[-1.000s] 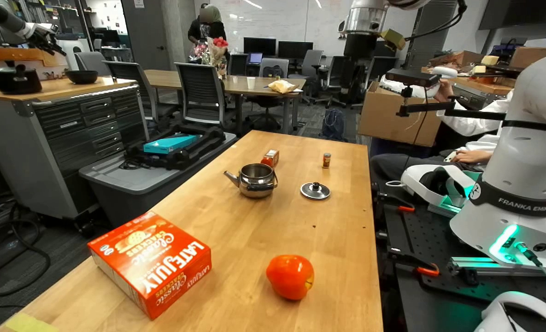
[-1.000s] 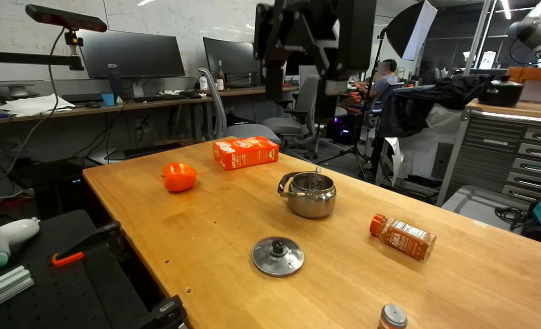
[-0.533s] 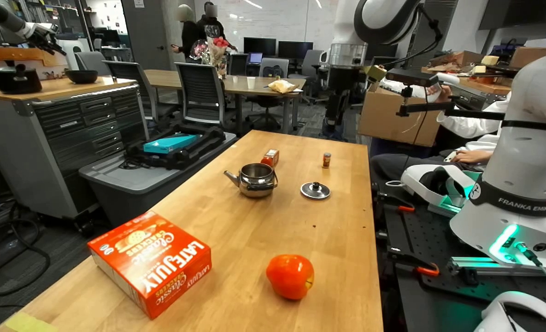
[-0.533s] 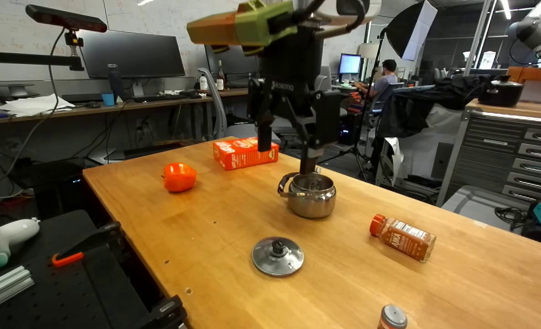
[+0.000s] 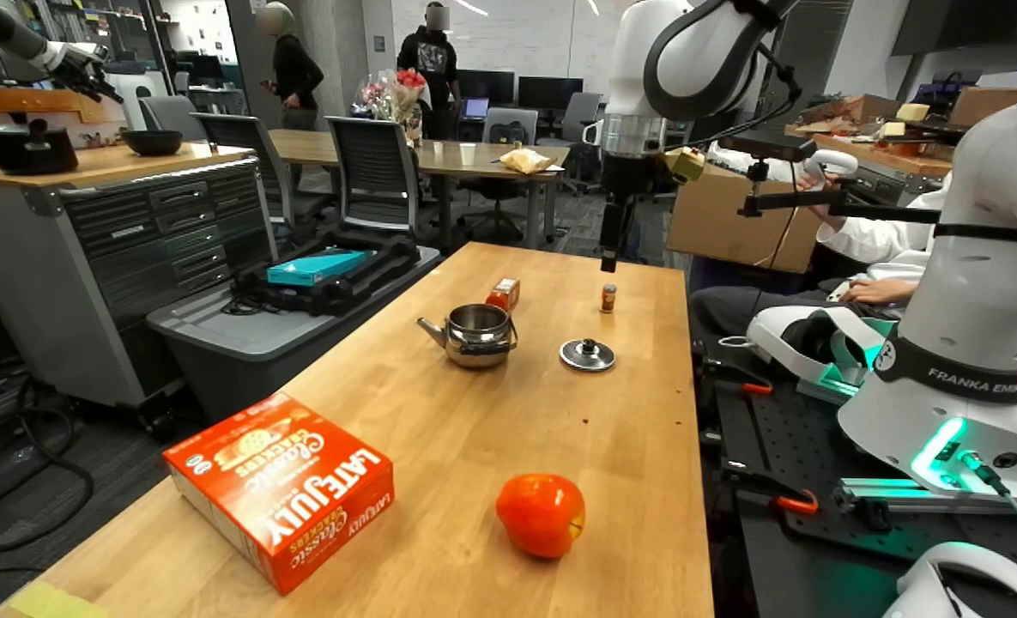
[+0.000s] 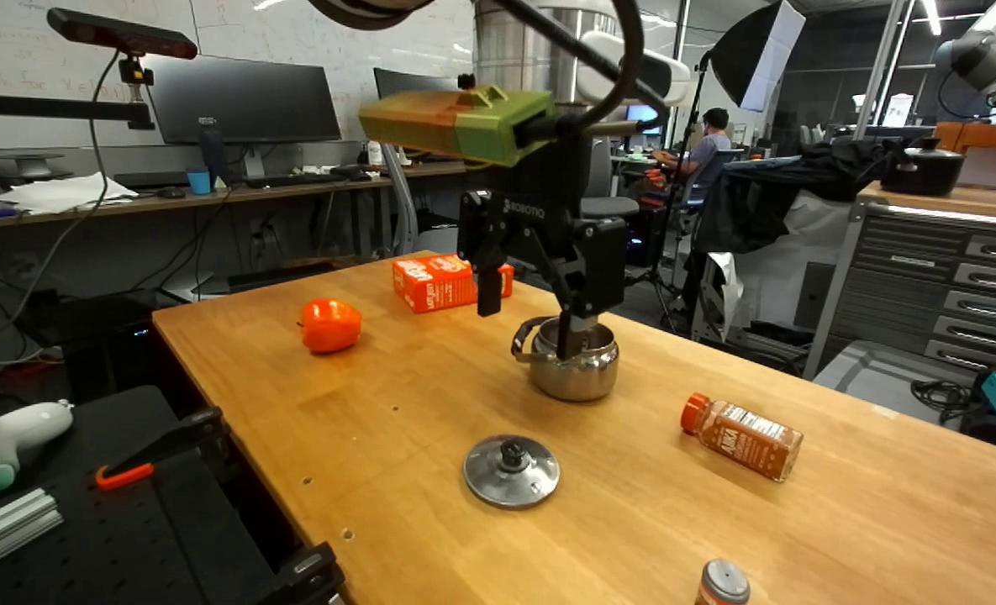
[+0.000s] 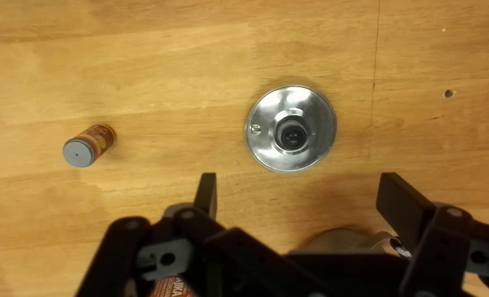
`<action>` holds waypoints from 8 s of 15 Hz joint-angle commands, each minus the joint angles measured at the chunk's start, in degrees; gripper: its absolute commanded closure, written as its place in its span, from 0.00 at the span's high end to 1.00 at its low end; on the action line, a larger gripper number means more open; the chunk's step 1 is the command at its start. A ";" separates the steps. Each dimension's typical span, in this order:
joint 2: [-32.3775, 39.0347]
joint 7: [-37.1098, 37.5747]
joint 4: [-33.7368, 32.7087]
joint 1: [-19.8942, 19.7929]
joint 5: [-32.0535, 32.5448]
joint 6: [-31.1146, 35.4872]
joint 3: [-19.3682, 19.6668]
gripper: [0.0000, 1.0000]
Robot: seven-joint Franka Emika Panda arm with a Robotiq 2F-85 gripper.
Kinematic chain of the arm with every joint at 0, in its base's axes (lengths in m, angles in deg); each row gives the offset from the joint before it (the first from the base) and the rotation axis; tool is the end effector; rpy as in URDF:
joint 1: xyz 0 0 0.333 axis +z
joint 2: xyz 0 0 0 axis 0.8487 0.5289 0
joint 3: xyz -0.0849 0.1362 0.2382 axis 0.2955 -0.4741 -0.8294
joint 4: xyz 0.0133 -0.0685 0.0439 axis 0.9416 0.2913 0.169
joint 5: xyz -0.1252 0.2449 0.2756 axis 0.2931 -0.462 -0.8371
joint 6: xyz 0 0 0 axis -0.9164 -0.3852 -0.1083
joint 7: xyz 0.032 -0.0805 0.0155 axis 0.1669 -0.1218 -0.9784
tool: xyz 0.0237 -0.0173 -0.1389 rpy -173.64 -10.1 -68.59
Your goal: Get the lid from the table from the table and place it on the kettle
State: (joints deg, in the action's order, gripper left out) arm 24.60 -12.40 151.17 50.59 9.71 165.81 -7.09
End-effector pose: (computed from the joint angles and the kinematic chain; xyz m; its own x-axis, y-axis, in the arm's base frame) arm 0.4010 -0.1269 0.2355 0.9984 -0.0562 0.0094 -0.0562 -0.9984 0.0055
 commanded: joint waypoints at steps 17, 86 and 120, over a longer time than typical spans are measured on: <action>10.94 -11.89 -4.87 0.08 -10.60 1.80 -0.77 1.00; 16.73 -3.57 -13.36 -2.68 -7.33 -7.57 -3.87 0.09; 13.86 10.74 -28.36 1.69 -10.37 -17.39 -5.16 0.07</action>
State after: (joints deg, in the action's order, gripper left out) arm 35.91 -3.78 126.76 51.60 0.64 149.80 -11.66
